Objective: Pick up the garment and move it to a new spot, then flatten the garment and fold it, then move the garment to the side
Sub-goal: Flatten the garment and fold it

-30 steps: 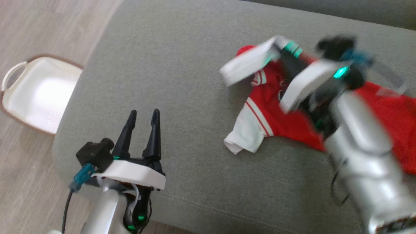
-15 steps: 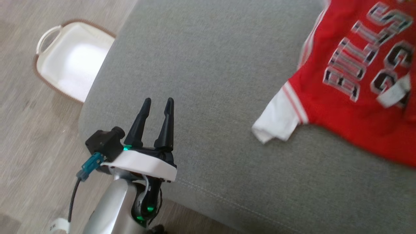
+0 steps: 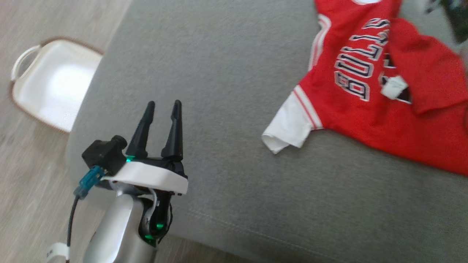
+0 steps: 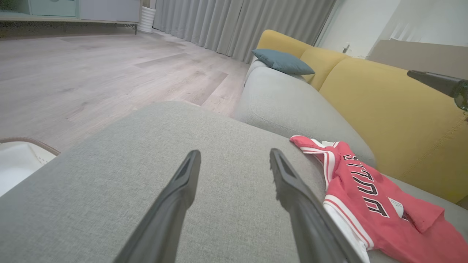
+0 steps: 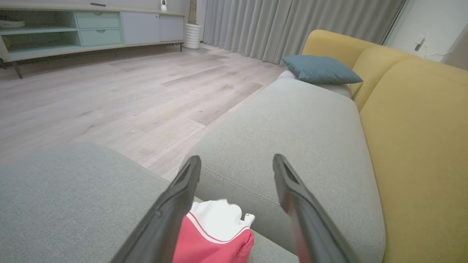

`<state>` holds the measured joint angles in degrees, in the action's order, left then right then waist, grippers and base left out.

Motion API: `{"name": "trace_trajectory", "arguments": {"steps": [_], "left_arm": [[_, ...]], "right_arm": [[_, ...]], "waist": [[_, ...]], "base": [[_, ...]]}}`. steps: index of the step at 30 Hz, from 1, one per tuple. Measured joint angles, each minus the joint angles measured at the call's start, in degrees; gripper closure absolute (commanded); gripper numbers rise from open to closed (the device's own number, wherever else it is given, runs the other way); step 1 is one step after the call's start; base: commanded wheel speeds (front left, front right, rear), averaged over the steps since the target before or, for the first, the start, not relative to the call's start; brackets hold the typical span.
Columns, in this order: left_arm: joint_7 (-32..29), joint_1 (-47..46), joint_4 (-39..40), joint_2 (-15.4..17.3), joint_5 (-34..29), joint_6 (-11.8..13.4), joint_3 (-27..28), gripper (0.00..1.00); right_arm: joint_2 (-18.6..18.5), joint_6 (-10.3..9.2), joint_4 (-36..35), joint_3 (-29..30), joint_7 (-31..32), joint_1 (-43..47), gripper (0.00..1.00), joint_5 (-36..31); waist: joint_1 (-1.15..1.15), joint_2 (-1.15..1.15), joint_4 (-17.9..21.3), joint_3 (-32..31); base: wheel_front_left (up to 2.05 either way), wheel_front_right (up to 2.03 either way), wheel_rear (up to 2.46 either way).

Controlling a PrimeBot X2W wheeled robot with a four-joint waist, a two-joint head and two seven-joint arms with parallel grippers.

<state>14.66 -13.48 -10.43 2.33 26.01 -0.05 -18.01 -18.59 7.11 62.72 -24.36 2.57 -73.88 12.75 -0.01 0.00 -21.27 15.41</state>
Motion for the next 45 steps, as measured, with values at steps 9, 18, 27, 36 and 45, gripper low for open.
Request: {"name": "trace_trajectory", "arguments": {"steps": [9, 18, 27, 36, 45], "left_arm": [[0.0, 2.0, 0.0, 0.0, -2.8, -0.5, 2.3, 0.0], [0.0, 6.4, 0.9, 0.1, -3.8, 0.1, 3.4, 0.0], [0.0, 8.5, 1.2, 0.1, -4.4, 0.3, 3.7, 0.0], [-0.6, 6.6, -7.8, 0.3, -8.4, -1.5, -0.1, 0.0], [-5.8, 0.1, -20.2, 0.5, -10.1, -3.5, -5.2, 0.0]], "right_arm": [[3.9, 0.0, -4.5, -1.4, -9.3, 12.7, 0.0, 7.4], [6.5, 0.0, -15.5, 4.4, -14.9, 31.6, 0.0, 8.1], [13.3, 0.0, -35.1, 19.4, -14.3, 53.8, 0.0, -1.6], [15.2, 0.0, -51.3, 23.3, -6.7, 59.1, 0.0, -5.2], [15.4, 0.0, -56.2, 23.4, -4.4, 60.7, 0.0, -4.6]], "waist": [[0.0, 0.0, 6.3, -5.7], [0.01, 0.0, 12.3, -11.6], [0.01, 0.0, 15.8, -12.7], [0.01, 0.0, 16.9, -9.5], [0.01, 0.0, 19.4, -6.3]], "base": [[0.0, 0.0, 0.0], [0.0, 0.0, 0.0], [0.0, 0.0, 0.0], [0.0, 0.0, 0.0], [0.0, 0.0, 0.0]]}}
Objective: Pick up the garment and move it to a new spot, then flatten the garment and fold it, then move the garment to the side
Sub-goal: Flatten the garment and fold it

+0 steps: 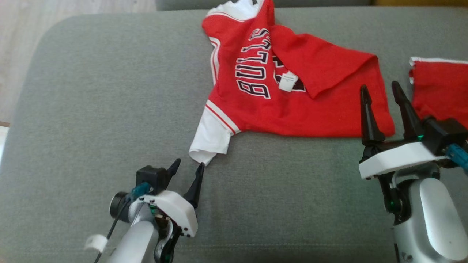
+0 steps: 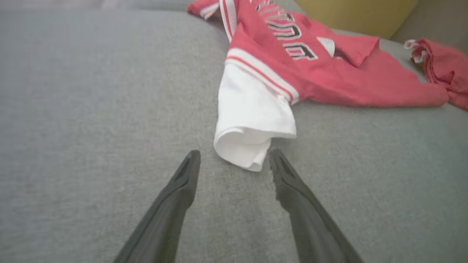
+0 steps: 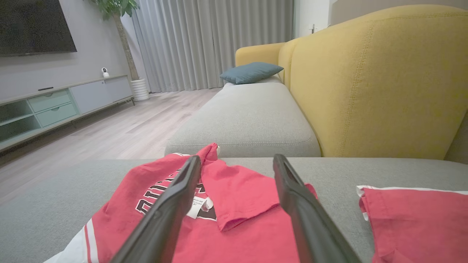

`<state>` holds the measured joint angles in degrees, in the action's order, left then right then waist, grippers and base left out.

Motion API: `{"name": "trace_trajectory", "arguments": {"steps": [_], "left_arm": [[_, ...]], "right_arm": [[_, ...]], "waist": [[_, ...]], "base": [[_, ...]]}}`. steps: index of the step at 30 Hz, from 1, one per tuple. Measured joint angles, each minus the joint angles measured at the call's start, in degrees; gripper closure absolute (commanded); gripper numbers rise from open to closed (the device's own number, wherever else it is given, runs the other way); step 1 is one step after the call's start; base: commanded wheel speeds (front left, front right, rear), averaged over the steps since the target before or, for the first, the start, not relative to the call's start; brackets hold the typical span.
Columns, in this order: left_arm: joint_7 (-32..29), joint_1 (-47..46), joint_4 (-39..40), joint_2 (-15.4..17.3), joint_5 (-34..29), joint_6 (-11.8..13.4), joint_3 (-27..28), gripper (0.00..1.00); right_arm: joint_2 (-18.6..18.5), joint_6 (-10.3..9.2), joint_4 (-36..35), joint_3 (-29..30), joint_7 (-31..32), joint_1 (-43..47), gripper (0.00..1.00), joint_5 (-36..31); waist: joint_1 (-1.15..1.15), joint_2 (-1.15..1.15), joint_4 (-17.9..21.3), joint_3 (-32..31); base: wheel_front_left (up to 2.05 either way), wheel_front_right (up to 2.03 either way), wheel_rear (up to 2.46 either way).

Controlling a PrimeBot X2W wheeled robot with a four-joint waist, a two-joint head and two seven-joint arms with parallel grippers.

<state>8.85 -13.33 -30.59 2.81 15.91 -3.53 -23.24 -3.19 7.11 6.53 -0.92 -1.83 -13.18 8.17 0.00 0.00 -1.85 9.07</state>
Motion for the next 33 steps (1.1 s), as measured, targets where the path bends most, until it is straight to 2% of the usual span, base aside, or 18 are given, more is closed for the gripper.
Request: {"name": "trace_trajectory", "arguments": {"steps": [7, 18, 19, 20, 21, 24, 28, 33], "left_arm": [[-0.7, -3.7, -6.0, -0.1, 2.7, 0.6, -0.1, 0.0], [-0.6, -6.3, -8.6, -0.3, 7.9, -0.6, -2.4, 0.0], [-0.6, -6.3, -8.6, -0.3, 8.5, -0.7, -3.2, 0.18], [-0.7, -6.4, -8.7, -0.3, 8.7, -1.1, -4.0, 0.68], [-0.7, -6.6, -8.8, -0.4, 8.9, -1.1, -4.6, 1.0], [-0.4, -7.0, -9.5, -0.4, 9.0, -1.5, -5.9, 1.0], [1.7, -7.0, -9.9, -0.4, 9.5, -0.6, -5.8, 1.0], [4.7, -7.7, -8.2, 1.0, 7.0, 3.5, -5.0, 1.0]], "right_arm": [[0.0, 0.0, -1.4, 0.0, 0.4, -0.1, 0.0, 0.0], [0.0, 0.0, -1.7, 1.1, 0.4, -0.1, 0.0, 0.0], [0.0, 0.0, -1.7, 1.4, 0.4, -0.1, 0.0, 0.0], [0.0, 0.0, -1.6, 1.6, 0.5, -0.1, 0.0, 0.0], [0.0, 0.0, -1.5, 1.8, 0.7, -0.2, 0.0, -0.1], [0.0, 0.0, -0.8, 2.3, 0.9, -0.2, 0.0, -0.1], [0.1, 0.0, 0.4, 3.1, 1.2, -0.2, 0.0, -0.2], [0.2, 0.0, 1.7, 4.0, 1.8, -0.2, 0.0, -0.2]], "waist": [[0.0, 0.0, 2.2, 1.7], [0.0, 0.0, 3.4, 2.2], [0.0, 0.0, 3.4, 2.2], [0.0, 0.0, 3.5, 2.2], [0.0, 0.0, 3.5, 2.1], [0.0, 0.0, 3.5, 2.0], [0.0, 0.0, 3.3, 1.7], [0.0, 0.0, 2.6, 1.0]], "base": [[0.0, 0.0, 0.0], [0.0, 0.0, 0.0], [0.0, 0.0, 0.0], [0.0, 0.0, 0.0], [0.0, 0.0, 0.0], [0.0, 0.0, 0.0], [0.0, 0.0, 0.0], [0.0, 0.0, 0.0]]}}
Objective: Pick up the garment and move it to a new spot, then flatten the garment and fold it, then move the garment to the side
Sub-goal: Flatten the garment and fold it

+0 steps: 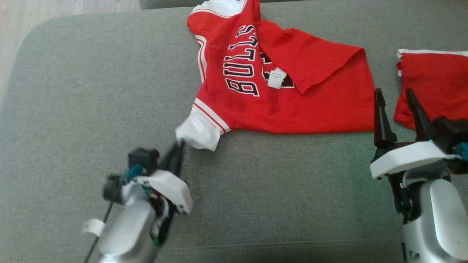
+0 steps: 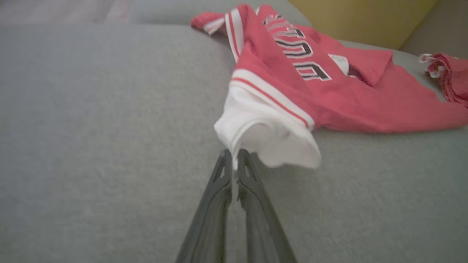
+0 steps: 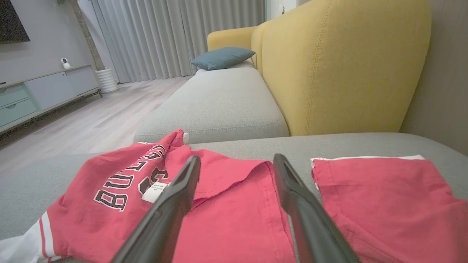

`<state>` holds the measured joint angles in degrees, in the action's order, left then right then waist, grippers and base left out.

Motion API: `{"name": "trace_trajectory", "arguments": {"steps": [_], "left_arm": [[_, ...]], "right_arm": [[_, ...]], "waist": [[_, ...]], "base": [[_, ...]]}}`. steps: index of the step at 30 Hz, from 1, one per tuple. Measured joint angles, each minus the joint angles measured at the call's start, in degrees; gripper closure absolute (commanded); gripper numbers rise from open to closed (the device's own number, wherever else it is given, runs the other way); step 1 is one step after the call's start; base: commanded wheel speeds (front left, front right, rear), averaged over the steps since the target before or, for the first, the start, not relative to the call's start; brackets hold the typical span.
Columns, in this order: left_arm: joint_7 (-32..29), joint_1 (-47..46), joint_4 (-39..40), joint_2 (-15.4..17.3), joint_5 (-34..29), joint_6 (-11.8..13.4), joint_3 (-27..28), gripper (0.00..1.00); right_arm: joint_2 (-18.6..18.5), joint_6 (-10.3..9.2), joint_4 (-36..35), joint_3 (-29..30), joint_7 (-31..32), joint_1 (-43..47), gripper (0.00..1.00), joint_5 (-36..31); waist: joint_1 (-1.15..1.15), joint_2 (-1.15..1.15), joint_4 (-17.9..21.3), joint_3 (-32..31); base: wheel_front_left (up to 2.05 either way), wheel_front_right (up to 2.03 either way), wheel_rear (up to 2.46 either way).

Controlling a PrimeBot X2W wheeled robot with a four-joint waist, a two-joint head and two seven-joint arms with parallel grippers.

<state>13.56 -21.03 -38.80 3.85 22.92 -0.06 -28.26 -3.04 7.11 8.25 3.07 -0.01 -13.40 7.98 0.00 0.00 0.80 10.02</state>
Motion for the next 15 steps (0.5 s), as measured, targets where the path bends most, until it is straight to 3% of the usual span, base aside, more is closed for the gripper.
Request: {"name": "trace_trajectory", "arguments": {"steps": [9, 15], "left_arm": [[0.7, -1.2, 18.0, 4.5, -11.3, 8.2, 3.5, 1.0], [0.7, 3.4, 23.5, 5.4, -14.4, 8.6, 4.0, 1.0]], "right_arm": [[0.2, 0.0, 7.7, 4.0, 3.5, 0.5, 0.0, 4.9], [0.3, 0.0, 17.9, 6.4, 4.5, -0.2, 0.0, 10.2]], "waist": [[0.0, 0.0, -2.2, -0.8], [0.0, 0.0, -3.5, -0.8]], "base": [[0.0, 0.0, 0.0], [0.0, 0.0, 0.0]]}}
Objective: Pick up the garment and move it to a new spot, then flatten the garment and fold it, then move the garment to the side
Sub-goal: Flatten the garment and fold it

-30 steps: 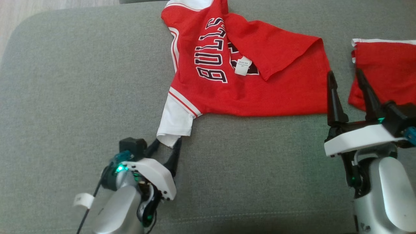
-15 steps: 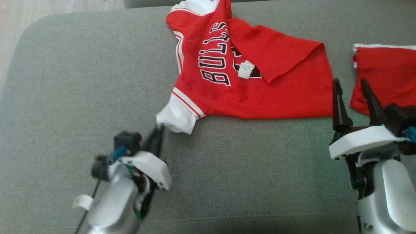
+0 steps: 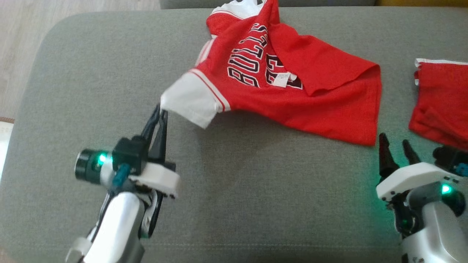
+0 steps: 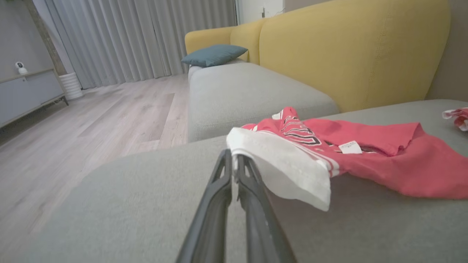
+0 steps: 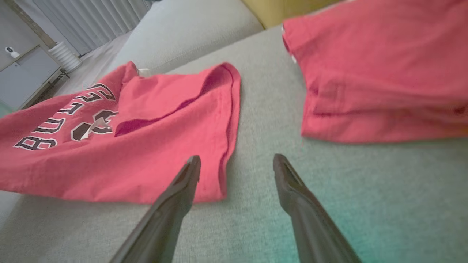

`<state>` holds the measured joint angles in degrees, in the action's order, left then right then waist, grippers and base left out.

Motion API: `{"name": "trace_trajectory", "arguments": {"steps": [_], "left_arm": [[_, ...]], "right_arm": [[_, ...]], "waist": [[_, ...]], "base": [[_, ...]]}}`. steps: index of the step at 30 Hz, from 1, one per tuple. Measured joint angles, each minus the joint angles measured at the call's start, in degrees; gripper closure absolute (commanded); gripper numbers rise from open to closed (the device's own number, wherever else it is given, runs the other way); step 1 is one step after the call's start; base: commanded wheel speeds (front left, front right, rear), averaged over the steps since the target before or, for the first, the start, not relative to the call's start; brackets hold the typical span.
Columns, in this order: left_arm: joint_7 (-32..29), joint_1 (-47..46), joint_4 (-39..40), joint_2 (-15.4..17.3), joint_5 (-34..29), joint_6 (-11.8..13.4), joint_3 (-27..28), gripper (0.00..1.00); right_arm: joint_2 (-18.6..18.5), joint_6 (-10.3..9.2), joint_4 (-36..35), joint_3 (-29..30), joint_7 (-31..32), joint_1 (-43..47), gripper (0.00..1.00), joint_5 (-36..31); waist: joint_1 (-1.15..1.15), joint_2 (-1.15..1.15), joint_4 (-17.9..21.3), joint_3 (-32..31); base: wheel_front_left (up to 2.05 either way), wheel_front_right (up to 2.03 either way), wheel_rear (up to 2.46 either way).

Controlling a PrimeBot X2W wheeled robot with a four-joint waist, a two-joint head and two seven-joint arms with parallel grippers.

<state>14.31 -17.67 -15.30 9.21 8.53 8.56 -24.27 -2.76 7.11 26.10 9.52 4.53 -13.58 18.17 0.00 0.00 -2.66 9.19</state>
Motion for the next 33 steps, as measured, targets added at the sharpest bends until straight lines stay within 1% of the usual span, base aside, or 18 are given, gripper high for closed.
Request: {"name": "trace_trajectory", "arguments": {"steps": [5, 15, 16, 17, 21, 24, 26, 29, 33], "left_arm": [[0.0, 2.0, -0.1, -0.1, -0.4, -0.6, 0.1, 1.0], [0.0, 1.9, -0.5, -1.0, -1.0, -2.0, 1.0, 1.0], [0.0, 1.9, -0.6, -1.1, -1.0, -2.0, 1.1, 1.0], [0.0, 2.0, -0.7, -1.2, -1.0, -2.1, 1.2, 1.0], [0.0, 2.0, -0.9, -1.4, -1.3, -2.1, 2.4, 1.0], [0.0, 2.3, -0.6, -1.1, -1.4, -2.0, 3.8, 1.0], [0.0, 2.4, 0.4, -0.6, -1.4, -2.0, 4.9, 1.0], [0.0, 2.2, 2.9, 0.6, -1.9, -2.1, 6.4, 1.0], [0.0, 0.1, 7.0, 1.7, -2.4, -2.5, 8.3, 1.0]], "right_arm": [[0.0, 0.0, 8.6, -0.6, 0.1, -3.7, 0.0, 3.1], [-0.1, 0.0, 18.1, -3.6, -3.5, -8.9, 0.0, 4.6], [-0.1, 0.0, 18.9, -3.9, -3.6, -9.5, 0.07, 4.7], [-0.2, 0.0, 19.6, -4.4, -3.6, -9.9, 1.0, 5.2], [-0.4, 0.0, 19.8, -10.7, -3.7, -10.6, 1.0, 8.9], [-0.1, 0.0, 17.9, -13.5, -5.7, -10.4, 1.0, 9.8], [-0.2, 0.0, 14.8, -14.6, -6.6, -10.5, 1.0, 10.5], [-0.2, 0.0, 8.2, -16.2, -7.0, -11.2, 1.0, 10.6], [-0.2, -0.01, -2.5, -17.0, -5.2, -14.2, 1.0, 10.4]], "waist": [[0.0, 0.0, -0.8, 0.3], [0.0, 0.0, -1.3, 0.6], [0.0, 0.0, -1.3, 0.6], [0.0, 0.0, -1.3, 0.5], [0.0, 0.0, -1.0, 0.0], [0.0, 0.0, -0.5, -0.7], [0.0, 0.0, 0.0, -1.5], [0.0, 0.0, 0.8, -2.9], [0.0, 0.0, 1.5, -5.0]], "base": [[0.0, 0.0, 0.0], [0.0, 0.0, 0.0], [0.0, 0.0, 0.0], [0.0, 0.0, 0.0], [0.0, 0.0, 0.0], [0.0, 0.0, 0.0], [0.0, 0.0, 0.0], [0.0, 0.0, 0.0], [0.0, 0.0, 0.0]]}}
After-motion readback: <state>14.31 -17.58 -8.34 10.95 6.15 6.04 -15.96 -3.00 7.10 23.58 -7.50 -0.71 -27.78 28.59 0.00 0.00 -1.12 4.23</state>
